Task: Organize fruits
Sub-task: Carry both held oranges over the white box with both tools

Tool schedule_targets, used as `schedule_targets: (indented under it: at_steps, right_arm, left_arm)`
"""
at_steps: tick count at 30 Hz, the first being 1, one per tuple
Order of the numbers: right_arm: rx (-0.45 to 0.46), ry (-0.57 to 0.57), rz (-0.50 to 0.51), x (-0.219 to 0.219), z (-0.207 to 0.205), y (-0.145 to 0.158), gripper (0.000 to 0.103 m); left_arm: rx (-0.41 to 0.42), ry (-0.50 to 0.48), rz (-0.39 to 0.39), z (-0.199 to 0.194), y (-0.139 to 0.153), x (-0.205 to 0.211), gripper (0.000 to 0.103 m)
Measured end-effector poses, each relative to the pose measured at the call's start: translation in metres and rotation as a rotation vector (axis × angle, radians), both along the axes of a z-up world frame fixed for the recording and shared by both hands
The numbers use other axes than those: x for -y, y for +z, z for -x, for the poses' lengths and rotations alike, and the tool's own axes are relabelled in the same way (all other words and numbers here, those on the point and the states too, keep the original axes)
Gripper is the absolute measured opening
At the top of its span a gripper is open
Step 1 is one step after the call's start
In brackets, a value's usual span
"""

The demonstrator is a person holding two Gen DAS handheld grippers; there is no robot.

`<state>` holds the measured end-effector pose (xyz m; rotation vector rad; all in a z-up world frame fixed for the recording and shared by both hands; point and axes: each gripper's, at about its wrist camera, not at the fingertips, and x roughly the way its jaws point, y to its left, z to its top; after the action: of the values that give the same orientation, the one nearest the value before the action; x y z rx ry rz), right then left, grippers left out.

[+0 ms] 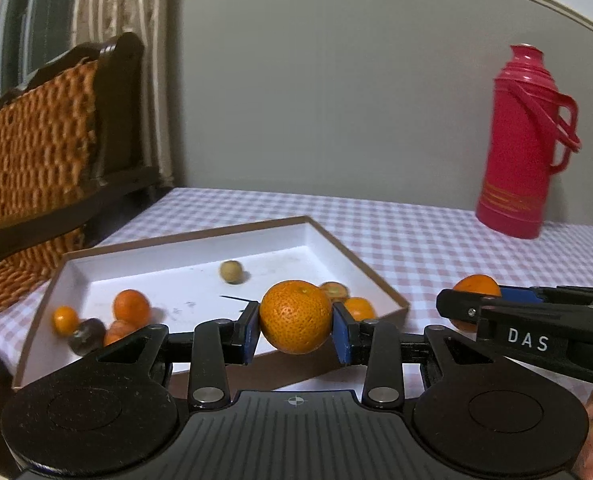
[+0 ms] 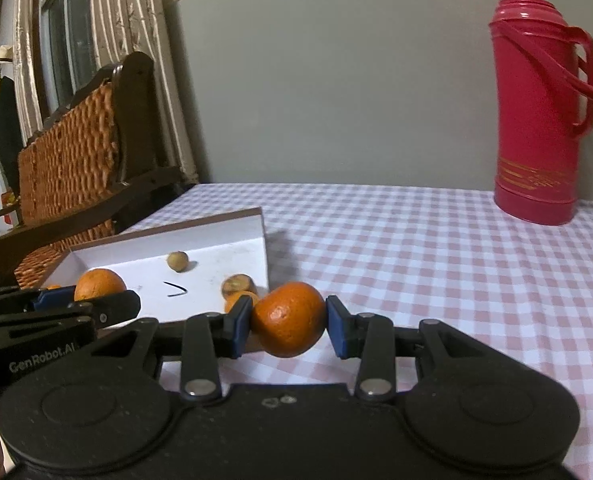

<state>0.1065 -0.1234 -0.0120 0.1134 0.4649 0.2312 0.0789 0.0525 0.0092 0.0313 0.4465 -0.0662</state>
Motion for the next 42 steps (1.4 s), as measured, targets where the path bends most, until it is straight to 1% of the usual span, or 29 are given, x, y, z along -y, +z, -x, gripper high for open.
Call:
schedule_targets:
  at_steps: [11,19,25,34,42]
  right_arm:
    - [0.037,0.067,-0.001,-0.037,-0.008,0.003,0.031]
    - [0.041,0.101,-0.012,-0.057,-0.018,0.003,0.031]
    - [0.037,0.117,-0.014,-0.071,-0.026,0.001,0.031]
    - [0.034,0.122,-0.019,-0.08,-0.039,0.0,0.031]
    - [0.028,0.124,-0.029,-0.083,-0.052,0.0,0.031]
  left_arm:
    - [0.002,0.092,0.017,-0.004,-0.002,-0.037,0.038]
    - [0.01,0.165,0.025,-0.006,-0.005,-0.064,0.038]
    - [-0.001,0.211,0.029,-0.012,-0.009,-0.082,0.038]
    - [-0.004,0.264,0.039,-0.024,-0.01,-0.102,0.038]
    - [-0.01,0.29,0.04,-0.034,-0.011,-0.109,0.038]
